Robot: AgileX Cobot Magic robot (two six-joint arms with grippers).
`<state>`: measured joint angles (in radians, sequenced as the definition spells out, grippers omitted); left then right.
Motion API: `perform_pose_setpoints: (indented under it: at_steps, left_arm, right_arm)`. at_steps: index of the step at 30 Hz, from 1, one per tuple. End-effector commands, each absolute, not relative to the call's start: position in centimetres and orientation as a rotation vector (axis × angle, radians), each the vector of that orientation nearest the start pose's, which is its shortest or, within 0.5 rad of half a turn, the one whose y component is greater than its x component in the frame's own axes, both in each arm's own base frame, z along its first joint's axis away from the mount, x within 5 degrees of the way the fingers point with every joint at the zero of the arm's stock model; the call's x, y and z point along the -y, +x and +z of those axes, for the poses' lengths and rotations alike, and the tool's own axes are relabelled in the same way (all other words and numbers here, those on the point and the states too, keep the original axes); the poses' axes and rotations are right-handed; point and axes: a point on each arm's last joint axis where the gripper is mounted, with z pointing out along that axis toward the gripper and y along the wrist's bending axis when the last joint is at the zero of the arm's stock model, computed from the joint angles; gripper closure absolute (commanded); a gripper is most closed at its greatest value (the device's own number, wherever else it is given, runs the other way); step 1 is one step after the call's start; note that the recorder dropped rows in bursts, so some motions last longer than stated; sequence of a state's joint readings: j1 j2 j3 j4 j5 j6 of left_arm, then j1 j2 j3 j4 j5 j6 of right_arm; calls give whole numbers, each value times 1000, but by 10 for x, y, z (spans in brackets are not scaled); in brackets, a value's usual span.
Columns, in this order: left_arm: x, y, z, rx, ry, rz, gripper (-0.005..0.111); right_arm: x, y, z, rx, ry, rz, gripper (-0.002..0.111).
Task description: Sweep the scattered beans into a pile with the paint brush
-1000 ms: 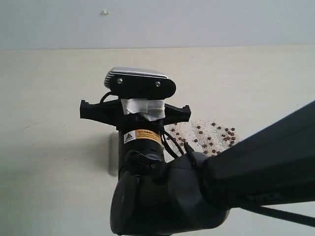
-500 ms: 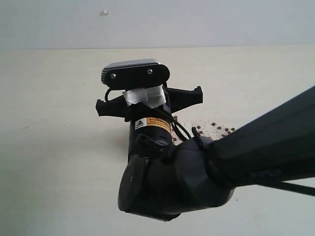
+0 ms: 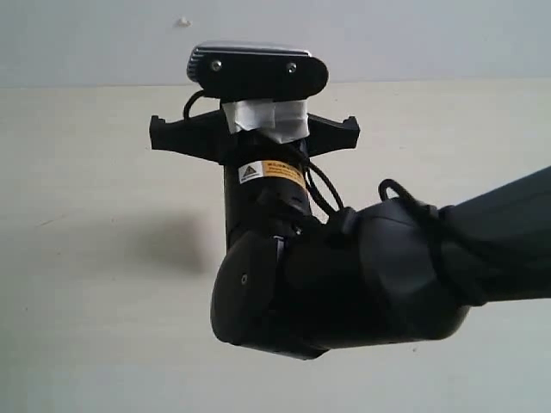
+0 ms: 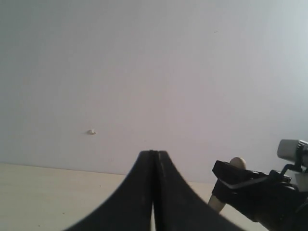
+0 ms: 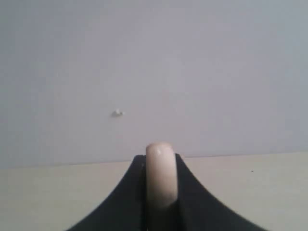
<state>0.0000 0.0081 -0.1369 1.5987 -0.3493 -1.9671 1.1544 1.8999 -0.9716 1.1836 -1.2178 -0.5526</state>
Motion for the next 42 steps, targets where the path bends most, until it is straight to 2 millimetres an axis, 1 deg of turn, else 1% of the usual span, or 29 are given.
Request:
perform_pose_setpoints:
  at_steps: [1,5,7,11,13,15,20,25,31,34,36,40,42]
  left_arm:
    - [31,42,256,-1402,44,-546,107]
    - [31,42,256,-1402,44,-546,107]
    - [31,42,256,-1402,44,-546,107]
    - [31,42,256,-1402,44,-546,107]
    - [31,42,256,-1402,44,-546,107]
    - [31,42,256,-1402,44,-546,107]
    - [31,42,256,-1402,44,-546,107]
    - [31,42,256,-1402,44,-546,107]
    - [31,42,256,-1402,44,-546,107]
    - [31,42,256,-1402,44,-546,107]
    - [31,42,256,-1402,44,-546,107]
    - [31,42,256,-1402,44,-546,107]
    - [31,42,256,-1402,44,-546,107]
  right_arm:
    - [-296,221,217,-1555,68,243,108]
    - [-297,232,209,-1546,220,373,108]
    - [-294,242,199,-1538,292,436,108]
    - [-283,262,175,-1539,429,484,108]
    - [-279,269,165,-1549,441,457,108]
    - [-275,273,159,-1559,422,413,108]
    - [-268,278,154,-1587,356,276,108]
    - [-266,277,163,-1607,174,80,108]
    - [-260,276,174,-1630,126,-50,108]
    - [-259,275,182,-1615,121,-42,108]
    - [-260,274,191,-1596,126,-16,108]
    - [-257,267,220,-1552,176,59,108]
    - [-254,259,235,-1532,190,95,108]
